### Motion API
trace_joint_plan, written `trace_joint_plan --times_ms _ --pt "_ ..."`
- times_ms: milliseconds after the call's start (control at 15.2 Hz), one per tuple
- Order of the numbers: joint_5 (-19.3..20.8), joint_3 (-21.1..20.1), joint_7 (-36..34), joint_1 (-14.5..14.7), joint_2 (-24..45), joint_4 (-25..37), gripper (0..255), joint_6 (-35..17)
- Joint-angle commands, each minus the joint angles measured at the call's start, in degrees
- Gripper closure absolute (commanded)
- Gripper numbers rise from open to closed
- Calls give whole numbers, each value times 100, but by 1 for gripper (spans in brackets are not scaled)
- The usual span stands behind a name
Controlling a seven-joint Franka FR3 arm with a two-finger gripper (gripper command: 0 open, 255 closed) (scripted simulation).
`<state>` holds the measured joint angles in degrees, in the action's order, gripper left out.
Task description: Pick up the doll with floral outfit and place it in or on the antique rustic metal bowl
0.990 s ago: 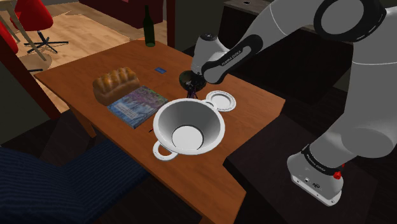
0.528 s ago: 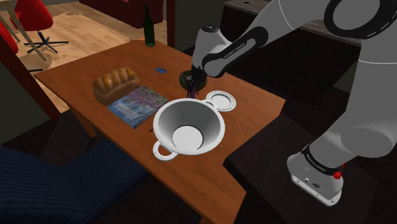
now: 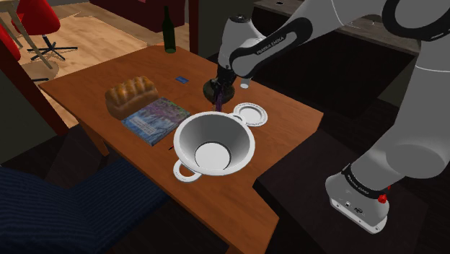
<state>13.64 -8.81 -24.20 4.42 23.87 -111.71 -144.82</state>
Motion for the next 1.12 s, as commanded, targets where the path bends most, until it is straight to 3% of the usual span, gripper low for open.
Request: trace_joint_plan --times_ms 0,1056 --pt "-46 -26 44 -23 -117 -2 255 113" --pt "-355 -166 318 -110 -800 340 255 1118"
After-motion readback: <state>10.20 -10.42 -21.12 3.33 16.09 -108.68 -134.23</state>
